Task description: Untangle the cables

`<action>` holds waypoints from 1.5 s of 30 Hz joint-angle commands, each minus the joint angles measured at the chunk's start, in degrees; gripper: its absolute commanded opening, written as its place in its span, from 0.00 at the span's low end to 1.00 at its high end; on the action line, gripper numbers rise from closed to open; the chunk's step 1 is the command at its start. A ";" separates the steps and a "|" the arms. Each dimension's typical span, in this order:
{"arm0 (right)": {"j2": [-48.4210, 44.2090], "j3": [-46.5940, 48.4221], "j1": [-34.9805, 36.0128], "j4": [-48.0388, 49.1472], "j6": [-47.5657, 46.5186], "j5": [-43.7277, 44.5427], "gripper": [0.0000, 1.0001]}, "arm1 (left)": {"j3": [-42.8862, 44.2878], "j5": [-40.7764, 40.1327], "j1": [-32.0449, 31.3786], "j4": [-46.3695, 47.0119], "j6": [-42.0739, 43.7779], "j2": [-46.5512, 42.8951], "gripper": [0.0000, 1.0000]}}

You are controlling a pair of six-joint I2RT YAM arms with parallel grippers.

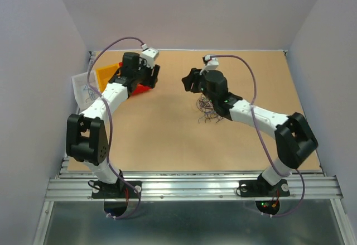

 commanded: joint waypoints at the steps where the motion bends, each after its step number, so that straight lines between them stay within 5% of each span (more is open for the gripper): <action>1: -10.38 -7.47 -0.05 -14.48 -2.14 14.60 0.57 | -2.54 -0.92 -11.04 7.42 -0.57 -5.94 0.73; 2: -12.57 -11.14 -0.05 -14.92 -0.56 18.36 0.59 | -2.46 -1.01 -12.80 8.39 -1.10 -5.86 0.86; 5: -21.88 -15.91 -0.22 -15.71 1.65 20.86 0.59 | 0.52 1.09 -19.04 8.57 -3.72 -2.27 0.99; 10: -29.63 -20.75 -0.22 -18.35 5.25 27.00 0.57 | 10.19 3.56 -20.81 4.63 -7.43 9.42 0.99; 14: -35.00 -24.09 -0.22 -18.79 5.78 29.38 0.57 | 9.86 1.37 -21.17 6.80 -7.78 13.47 0.99; 20: -36.50 -25.06 -0.22 -20.37 6.13 32.54 0.57 | 9.06 2.41 -21.17 7.17 -7.70 16.89 0.83; 32: -35.37 -25.07 -0.22 -21.43 6.31 34.57 0.57 | 14.24 8.39 -21.25 2.25 -4.71 25.16 0.67; 35: -34.05 -24.45 -0.22 -21.95 6.31 35.10 0.57 | 14.50 9.09 -21.34 1.98 -3.92 25.34 0.53; 38: -33.52 -23.92 -0.22 -21.95 6.31 34.40 0.54 | 13.98 8.13 -21.34 1.98 -3.04 24.29 0.21; 39: -33.43 -23.92 -0.14 -21.95 6.48 33.96 0.52 | 13.02 6.73 -21.34 2.59 -2.78 23.76 0.00; 45: -32.03 -23.57 -0.22 -21.26 1.75 24.49 0.50 | 5.30 -0.02 -21.95 9.00 -1.55 14.72 0.00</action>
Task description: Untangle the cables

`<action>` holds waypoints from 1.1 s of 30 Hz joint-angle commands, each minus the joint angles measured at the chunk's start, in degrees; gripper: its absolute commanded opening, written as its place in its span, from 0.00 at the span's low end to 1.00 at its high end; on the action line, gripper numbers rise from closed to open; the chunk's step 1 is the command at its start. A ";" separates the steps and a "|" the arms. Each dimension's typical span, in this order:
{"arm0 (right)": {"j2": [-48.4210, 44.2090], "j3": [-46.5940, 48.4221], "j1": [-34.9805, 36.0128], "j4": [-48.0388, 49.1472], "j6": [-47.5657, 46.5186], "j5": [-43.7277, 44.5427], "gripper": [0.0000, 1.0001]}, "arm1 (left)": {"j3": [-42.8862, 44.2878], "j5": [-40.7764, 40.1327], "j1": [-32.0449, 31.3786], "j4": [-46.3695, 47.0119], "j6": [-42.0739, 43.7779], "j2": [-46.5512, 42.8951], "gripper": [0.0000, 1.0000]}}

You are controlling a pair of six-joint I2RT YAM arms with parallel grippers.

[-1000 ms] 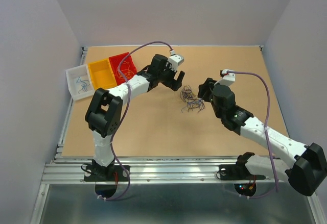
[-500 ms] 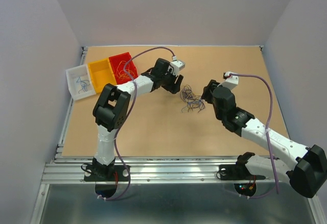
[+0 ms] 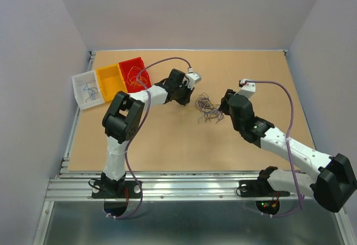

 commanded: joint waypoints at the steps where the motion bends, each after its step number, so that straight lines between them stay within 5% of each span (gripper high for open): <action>1: 1.35 0.71 0.46 1.70 -3.87 -6.83 0.50 | -5.29 -6.51 -1.23 6.43 1.95 -11.56 0.00; 12: 1.63 -1.66 0.46 11.78 -9.58 -18.15 0.51 | -12.86 -13.73 -3.79 9.86 3.45 -26.32 0.00; 16: 0.22 -5.61 0.37 20.93 -13.10 -25.46 0.64 | -14.62 -13.03 -5.19 10.31 4.41 -31.51 0.00; 20: 1.70 -7.02 0.37 26.13 -16.09 -31.09 0.65 | -14.37 -10.92 -5.81 8.56 3.71 -36.34 0.00; 27: 11.63 -1.94 0.46 28.59 -18.38 -31.45 0.68 | 2.99 -4.68 -7.21 -2.78 3.27 -37.94 0.00; 33: 21.20 2.20 0.37 30.88 -19.26 -28.56 0.66 | 17.51 -7.12 -8.71 -8.15 4.94 -39.34 0.00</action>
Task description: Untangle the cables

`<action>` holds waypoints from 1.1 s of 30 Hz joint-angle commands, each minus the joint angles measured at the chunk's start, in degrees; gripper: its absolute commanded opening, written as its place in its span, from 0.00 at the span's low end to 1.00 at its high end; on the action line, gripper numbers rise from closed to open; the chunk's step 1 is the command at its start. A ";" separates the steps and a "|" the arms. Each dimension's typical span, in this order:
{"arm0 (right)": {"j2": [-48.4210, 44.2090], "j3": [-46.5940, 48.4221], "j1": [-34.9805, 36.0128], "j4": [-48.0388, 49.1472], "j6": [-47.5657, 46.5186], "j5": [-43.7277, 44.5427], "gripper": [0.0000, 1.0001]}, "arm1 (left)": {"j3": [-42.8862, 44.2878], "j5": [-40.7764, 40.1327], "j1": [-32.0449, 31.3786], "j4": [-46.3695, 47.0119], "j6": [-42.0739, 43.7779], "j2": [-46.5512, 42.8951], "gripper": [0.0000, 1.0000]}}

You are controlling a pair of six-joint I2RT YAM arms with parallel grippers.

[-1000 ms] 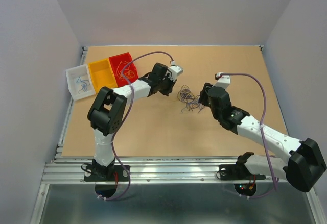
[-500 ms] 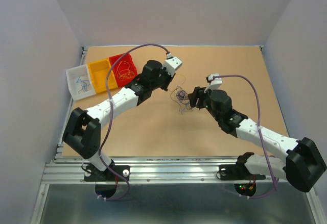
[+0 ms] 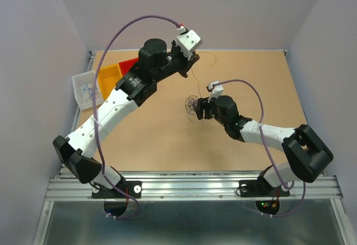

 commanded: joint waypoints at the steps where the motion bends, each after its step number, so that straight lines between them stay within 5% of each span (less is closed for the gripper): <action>1: 4.91 6.38 0.37 5.20 -1.67 2.96 0.65 | 10.23 -1.84 -0.86 -2.73 0.99 -4.26 0.00; 12: 9.40 10.07 0.37 2.66 -1.41 5.17 0.50 | 30.36 -16.16 -0.86 2.71 1.08 -3.83 0.00; 22: 7.82 9.73 0.37 1.68 -0.62 4.57 0.47 | 25.37 -32.09 -0.95 22.75 5.99 -5.67 0.00; 24: 7.30 9.12 0.46 2.29 -0.96 2.72 0.50 | 25.28 -30.61 -0.86 22.06 5.30 -5.85 0.00; 27: 5.37 7.19 0.37 6.06 -1.05 -0.98 0.76 | 23.53 -25.26 -0.86 20.22 3.10 -6.63 0.00; 33: 0.10 2.45 0.46 12.73 -1.75 -7.30 0.78 | 15.80 -20.58 -1.13 19.59 -0.24 -7.61 0.00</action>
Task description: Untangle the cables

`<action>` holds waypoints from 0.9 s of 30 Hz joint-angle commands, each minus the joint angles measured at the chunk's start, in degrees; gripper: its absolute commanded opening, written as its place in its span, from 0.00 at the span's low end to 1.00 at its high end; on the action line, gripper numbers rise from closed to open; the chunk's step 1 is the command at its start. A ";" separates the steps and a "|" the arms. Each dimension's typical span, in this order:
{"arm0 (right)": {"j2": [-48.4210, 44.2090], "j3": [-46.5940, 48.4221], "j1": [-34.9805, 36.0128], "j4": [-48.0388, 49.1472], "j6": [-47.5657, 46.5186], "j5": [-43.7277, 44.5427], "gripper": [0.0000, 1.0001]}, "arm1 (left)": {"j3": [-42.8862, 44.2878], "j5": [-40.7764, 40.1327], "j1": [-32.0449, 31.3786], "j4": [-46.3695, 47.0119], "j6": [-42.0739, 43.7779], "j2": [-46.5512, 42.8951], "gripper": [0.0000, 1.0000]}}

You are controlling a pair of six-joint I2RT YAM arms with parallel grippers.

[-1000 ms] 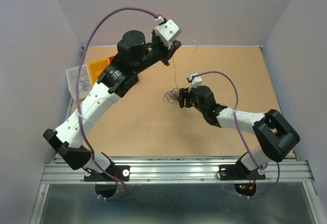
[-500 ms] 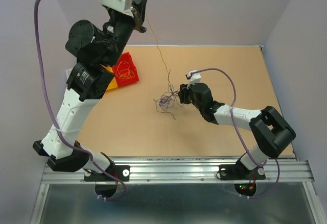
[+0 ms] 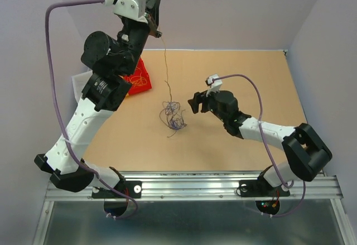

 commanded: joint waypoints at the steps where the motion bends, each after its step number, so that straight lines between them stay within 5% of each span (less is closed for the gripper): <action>1: -5.00 -3.66 0.37 10.08 -1.03 -8.19 0.79 | -2.92 3.53 -0.21 3.13 -2.15 -1.53 0.00; 8: -9.14 0.71 0.46 12.91 -0.77 -19.55 0.82 | -5.47 3.80 -0.82 3.22 -2.59 -1.79 0.00; 22: 7.46 21.37 1.60 15.11 -0.15 -30.36 0.69 | -2.14 3.89 -1.53 3.49 -3.55 -0.04 0.00; 27: 10.63 22.17 2.30 15.19 0.46 -29.58 0.48 | 3.57 3.27 -1.97 3.22 -4.08 2.33 0.00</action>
